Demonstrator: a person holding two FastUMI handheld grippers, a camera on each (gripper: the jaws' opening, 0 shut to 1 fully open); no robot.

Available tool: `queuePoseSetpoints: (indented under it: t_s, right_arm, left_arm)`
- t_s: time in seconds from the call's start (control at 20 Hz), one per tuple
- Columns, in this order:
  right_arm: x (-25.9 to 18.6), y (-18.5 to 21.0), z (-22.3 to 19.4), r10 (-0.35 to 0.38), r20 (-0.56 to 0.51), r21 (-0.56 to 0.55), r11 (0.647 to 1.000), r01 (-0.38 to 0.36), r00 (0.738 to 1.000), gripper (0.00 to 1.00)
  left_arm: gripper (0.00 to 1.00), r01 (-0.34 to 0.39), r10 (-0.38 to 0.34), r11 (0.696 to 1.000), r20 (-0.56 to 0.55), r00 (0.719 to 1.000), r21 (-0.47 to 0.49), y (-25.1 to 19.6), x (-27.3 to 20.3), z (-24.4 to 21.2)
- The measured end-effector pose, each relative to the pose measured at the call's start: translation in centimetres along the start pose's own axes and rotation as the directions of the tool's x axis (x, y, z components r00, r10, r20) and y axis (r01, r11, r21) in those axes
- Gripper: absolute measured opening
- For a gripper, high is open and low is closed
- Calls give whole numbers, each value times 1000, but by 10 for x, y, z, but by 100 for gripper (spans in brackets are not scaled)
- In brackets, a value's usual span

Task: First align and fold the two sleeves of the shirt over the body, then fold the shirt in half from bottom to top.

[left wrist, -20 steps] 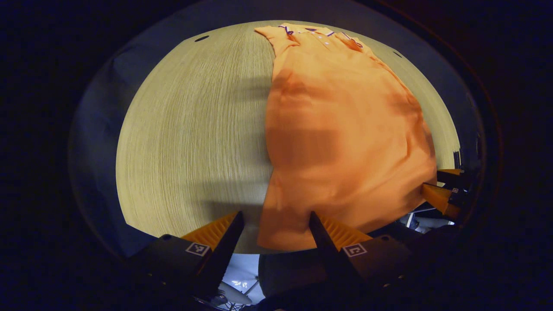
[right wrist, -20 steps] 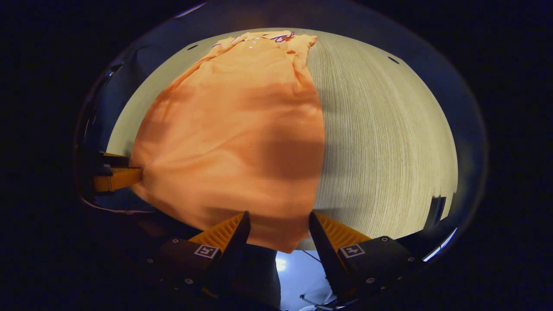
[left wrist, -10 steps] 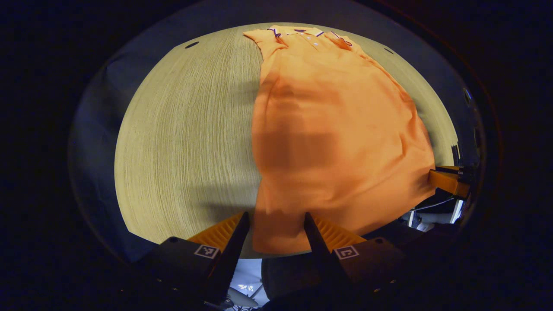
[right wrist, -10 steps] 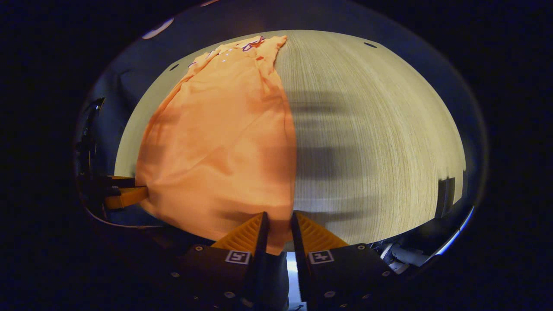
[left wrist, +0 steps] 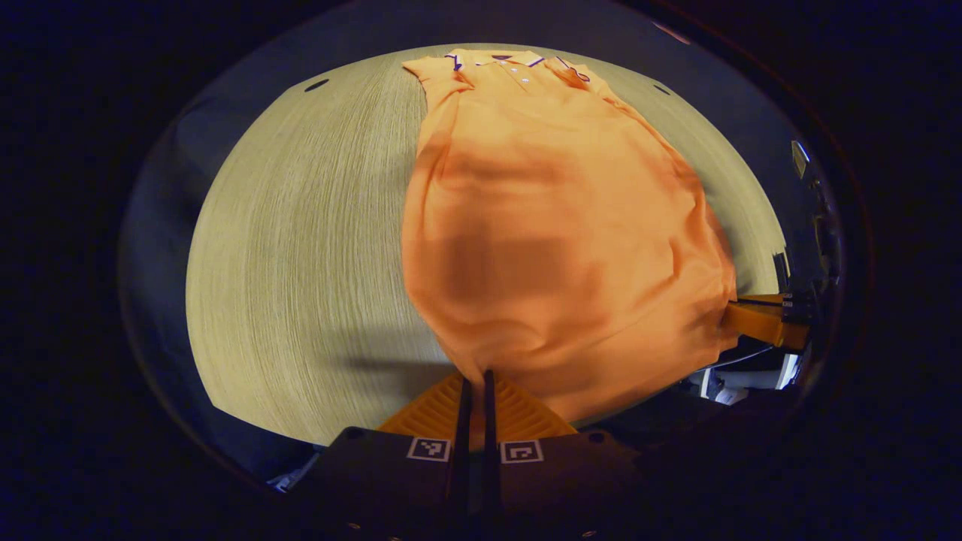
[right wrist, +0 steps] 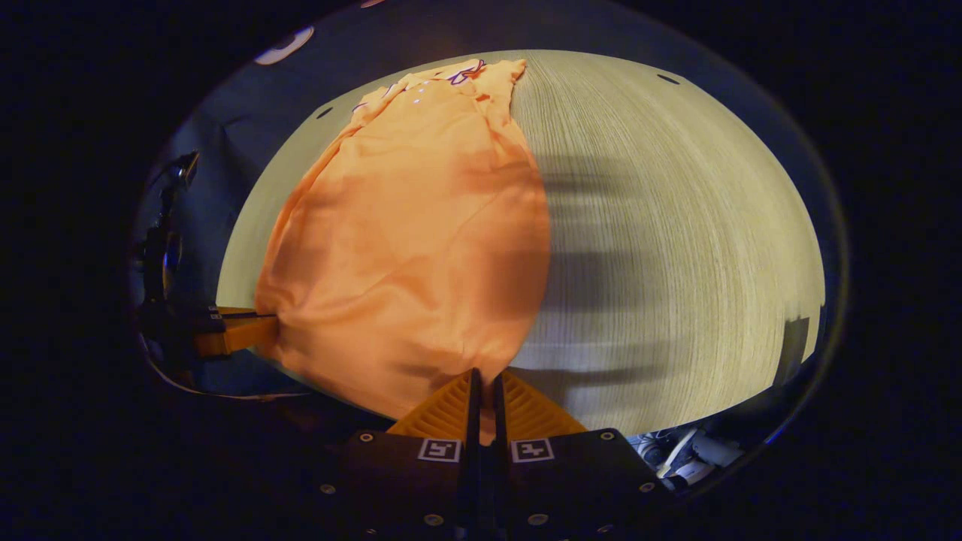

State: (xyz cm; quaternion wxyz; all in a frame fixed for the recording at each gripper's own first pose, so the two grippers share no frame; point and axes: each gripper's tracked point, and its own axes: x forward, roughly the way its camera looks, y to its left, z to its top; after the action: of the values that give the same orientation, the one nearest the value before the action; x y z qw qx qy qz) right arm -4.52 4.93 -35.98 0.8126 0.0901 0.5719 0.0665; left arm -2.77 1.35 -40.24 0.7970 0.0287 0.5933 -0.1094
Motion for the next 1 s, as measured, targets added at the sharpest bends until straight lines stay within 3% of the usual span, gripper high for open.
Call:
queuePoseSetpoints:
  t_s: [0.05,0.1,0.15,0.25,0.35,0.5,0.6,0.8,1.0]
  right_arm:
    - [5,4,-4,50,0,46,998,-50,999,3]
    - [3,7,-5,93,-6,92,991,-92,996,2]
    - [5,7,-4,126,3,141,982,-125,992,2]
    - [4,7,-3,176,23,203,963,-178,984,3]
    - [-3,18,8,269,77,260,924,-280,960,2]
    - [-6,21,25,340,128,316,877,-363,932,3]
    - [-16,29,41,394,180,325,841,-432,901,2]
    - [-31,42,55,467,211,276,815,-510,859,2]
    - [-55,58,83,560,274,267,737,-621,782,2]
  left_arm:
    - [10,10,-10,1000,3,1000,-8,3,1,0]
    - [10,7,-6,999,13,1000,-45,2,3,0]
    - [1,26,-25,998,12,1000,-59,0,15,1]
    - [1,41,-40,996,13,999,-82,5,0,6]
    - [1,56,-52,994,39,998,-93,5,-9,14]
    - [1,73,-66,993,78,995,-94,1,-18,31]
    - [2,72,-63,994,99,993,-87,1,-22,40]
    - [1,91,-78,993,153,985,-75,-7,-35,58]
    - [1,100,-78,992,230,970,-82,-7,-54,85]
